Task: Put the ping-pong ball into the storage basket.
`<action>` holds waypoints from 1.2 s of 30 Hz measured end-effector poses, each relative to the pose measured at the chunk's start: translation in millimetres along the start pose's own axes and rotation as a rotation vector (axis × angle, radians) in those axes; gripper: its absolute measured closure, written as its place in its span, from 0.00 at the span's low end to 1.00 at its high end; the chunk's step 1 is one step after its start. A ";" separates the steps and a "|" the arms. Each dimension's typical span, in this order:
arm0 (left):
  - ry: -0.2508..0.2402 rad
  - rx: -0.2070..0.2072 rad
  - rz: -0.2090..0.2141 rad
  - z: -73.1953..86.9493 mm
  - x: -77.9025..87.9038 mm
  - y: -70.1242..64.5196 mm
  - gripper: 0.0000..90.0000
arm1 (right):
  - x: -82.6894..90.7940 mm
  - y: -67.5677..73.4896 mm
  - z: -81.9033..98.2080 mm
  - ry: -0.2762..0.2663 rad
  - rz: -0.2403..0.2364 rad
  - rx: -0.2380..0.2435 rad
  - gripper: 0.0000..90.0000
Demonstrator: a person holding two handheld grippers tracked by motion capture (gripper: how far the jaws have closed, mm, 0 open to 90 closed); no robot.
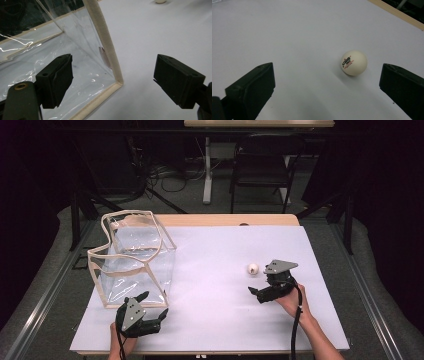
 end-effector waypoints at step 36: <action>0.000 -0.003 -0.002 0.1 0.3 0.3 0.18 | -25.8 -35.7 -6.2 -0.003 0.029 -0.053 0.00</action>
Point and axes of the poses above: each handheld gripper's, and its own axes: x roughly backward along the jaws, z roughly out of its underside, y roughly to its left, the point moved 4 cm from there along -x, roughly forward along the jaws, and after that the axes turned 5 degrees about -z, right-handed, at the moved point
